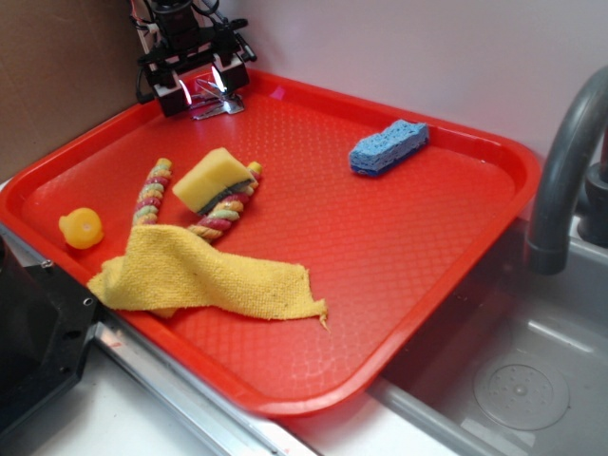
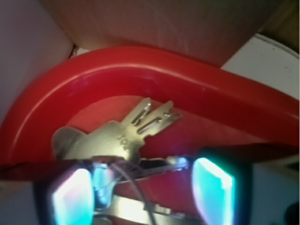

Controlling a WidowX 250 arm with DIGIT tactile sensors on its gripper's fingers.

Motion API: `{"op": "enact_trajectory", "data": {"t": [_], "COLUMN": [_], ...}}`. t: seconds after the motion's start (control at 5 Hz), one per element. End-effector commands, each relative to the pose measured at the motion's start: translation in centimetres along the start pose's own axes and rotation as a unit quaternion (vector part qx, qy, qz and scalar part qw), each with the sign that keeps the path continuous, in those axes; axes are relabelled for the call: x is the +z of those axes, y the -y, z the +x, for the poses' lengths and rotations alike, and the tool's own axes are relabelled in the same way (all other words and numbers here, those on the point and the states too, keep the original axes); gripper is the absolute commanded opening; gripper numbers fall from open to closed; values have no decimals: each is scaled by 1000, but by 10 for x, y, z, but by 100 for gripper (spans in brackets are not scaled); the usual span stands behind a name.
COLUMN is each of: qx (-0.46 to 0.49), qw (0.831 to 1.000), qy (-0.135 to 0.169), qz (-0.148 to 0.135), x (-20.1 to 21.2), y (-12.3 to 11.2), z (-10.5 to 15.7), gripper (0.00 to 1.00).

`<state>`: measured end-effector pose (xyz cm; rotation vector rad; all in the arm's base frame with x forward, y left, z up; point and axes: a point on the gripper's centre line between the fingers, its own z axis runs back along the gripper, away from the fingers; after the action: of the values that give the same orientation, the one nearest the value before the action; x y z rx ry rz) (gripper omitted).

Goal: Grab the silver keys.

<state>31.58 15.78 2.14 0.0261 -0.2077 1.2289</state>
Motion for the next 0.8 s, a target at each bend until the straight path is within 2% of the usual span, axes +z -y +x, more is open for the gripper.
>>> {"op": "enact_trajectory", "data": {"t": [0.0,0.6], "qx": [-11,-15], "qw": [1000,999], "qy": [26,33], "qz": [-11,-8], "x": [16,20], "y": [1,1], "z": [6,-1], "gripper": [0,0]}}
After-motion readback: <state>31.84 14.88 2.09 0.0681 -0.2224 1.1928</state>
